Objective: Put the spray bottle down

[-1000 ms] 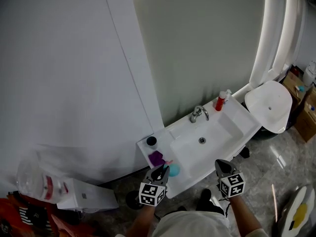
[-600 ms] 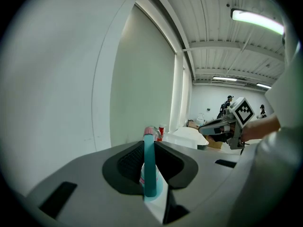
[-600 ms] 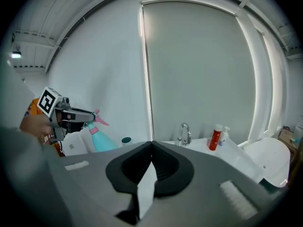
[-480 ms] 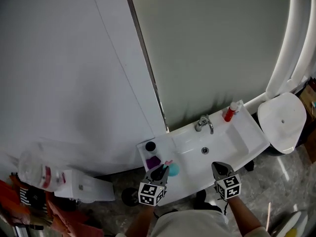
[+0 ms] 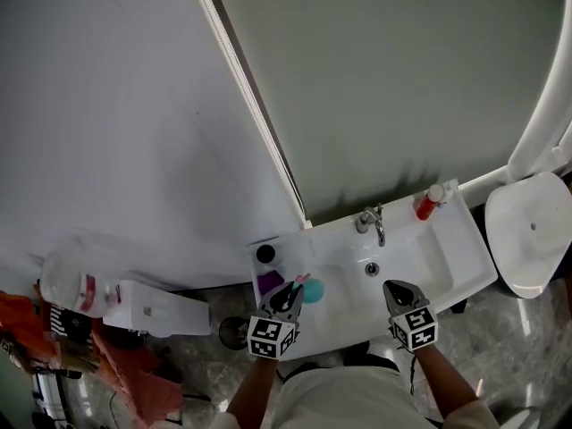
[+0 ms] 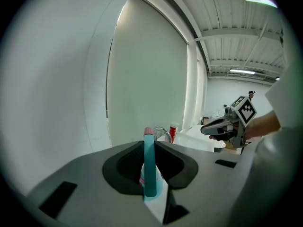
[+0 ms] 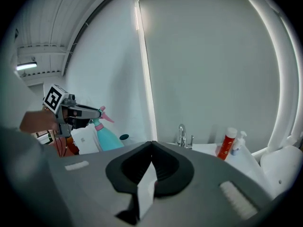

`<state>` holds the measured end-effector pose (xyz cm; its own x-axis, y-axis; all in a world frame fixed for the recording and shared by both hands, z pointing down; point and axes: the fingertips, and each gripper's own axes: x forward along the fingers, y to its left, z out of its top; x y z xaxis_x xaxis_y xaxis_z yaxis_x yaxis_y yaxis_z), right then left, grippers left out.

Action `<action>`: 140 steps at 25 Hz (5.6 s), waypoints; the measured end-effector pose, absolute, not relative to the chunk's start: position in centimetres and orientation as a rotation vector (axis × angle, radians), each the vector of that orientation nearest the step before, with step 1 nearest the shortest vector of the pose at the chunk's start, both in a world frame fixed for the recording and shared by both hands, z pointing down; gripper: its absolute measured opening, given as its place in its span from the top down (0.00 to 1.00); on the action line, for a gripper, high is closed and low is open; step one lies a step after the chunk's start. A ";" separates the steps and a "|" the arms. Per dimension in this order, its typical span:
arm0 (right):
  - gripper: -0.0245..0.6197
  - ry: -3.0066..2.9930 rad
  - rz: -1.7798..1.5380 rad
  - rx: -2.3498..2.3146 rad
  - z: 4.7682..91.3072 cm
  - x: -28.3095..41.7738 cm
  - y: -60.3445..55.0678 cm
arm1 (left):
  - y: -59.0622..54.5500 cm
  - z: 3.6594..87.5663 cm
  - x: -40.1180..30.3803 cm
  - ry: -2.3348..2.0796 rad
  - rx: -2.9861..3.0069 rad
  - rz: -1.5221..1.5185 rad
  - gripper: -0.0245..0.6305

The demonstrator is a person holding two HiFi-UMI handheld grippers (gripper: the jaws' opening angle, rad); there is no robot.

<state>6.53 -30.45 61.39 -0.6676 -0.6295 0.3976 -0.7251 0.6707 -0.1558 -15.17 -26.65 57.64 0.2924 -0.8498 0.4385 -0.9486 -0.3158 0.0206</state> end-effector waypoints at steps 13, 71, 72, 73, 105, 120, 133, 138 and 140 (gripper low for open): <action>0.95 -2.592 0.548 1.018 64.0 8.3 -33.7 | -34.0 58.8 -12.7 -1.669 2.269 0.583 0.86; 0.95 -2.327 0.769 1.317 72.2 8.2 -33.2 | -50.8 75.3 -15.3 -1.505 2.318 0.864 0.63; 0.95 -2.330 0.766 1.315 72.1 8.4 -33.2 | -50.5 75.1 -15.3 -1.509 2.318 0.869 0.63; 0.95 -2.334 0.764 1.313 71.9 8.5 -33.1 | -50.2 74.7 -15.3 -1.511 2.318 0.877 0.63; 0.95 -2.568 0.575 1.031 66.0 6.4 -30.7 | -28.6 60.8 -18.8 -1.781 2.190 0.753 0.85; 0.95 -2.627 0.390 1.036 59.1 0.9 -24.2 | -17.7 58.4 -21.1 -1.824 2.156 0.500 0.94; 0.95 -2.619 0.381 1.159 56.9 2.3 -14.4 | -8.8 58.0 -18.3 -1.736 2.233 0.363 0.95; 0.95 -2.634 0.405 1.157 56.1 3.2 -11.9 | -7.4 56.7 -17.5 -1.749 2.236 0.278 0.95; 0.95 -2.647 0.418 1.154 55.5 3.4 -11.4 | -7.1 56.2 -17.0 -1.756 2.247 0.265 0.95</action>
